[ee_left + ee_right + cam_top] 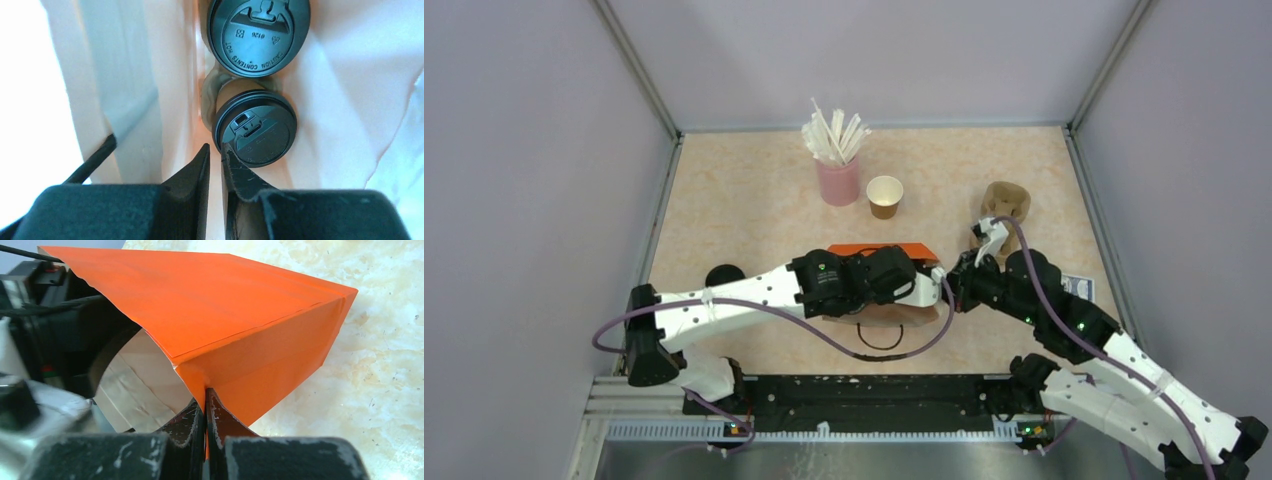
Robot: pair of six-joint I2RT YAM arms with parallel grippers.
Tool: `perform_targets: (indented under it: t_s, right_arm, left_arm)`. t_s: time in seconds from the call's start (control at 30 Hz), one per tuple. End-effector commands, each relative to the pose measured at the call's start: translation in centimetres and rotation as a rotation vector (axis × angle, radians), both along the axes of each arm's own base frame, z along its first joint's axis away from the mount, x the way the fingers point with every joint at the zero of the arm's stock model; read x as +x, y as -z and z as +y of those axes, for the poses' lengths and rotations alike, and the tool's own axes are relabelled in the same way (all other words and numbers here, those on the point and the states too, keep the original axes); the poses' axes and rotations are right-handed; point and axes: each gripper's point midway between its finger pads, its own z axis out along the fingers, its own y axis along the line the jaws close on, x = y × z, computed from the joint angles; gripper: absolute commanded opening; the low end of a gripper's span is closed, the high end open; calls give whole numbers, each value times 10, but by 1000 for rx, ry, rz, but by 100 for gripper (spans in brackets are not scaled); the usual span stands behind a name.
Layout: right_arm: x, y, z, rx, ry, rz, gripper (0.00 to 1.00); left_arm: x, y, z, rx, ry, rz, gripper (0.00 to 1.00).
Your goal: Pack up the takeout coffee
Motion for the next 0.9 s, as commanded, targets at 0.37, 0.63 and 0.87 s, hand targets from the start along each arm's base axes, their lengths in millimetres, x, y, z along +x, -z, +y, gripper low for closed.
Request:
perform_targets:
  t_s: [0.37,0.63,0.87]
  right_arm:
    - [4,-36,17,88,9,52,0]
    - [8,-41,19,101,34,79,0]
    - [12,-46,20,137,104,168,0]
  left_arm:
    - [-15,-53,-18,-232,5,59,23]
    - [-27,-64,-5,-287,-11,104,26]
    - [-39,-69,-3,-332,-20,169,29]
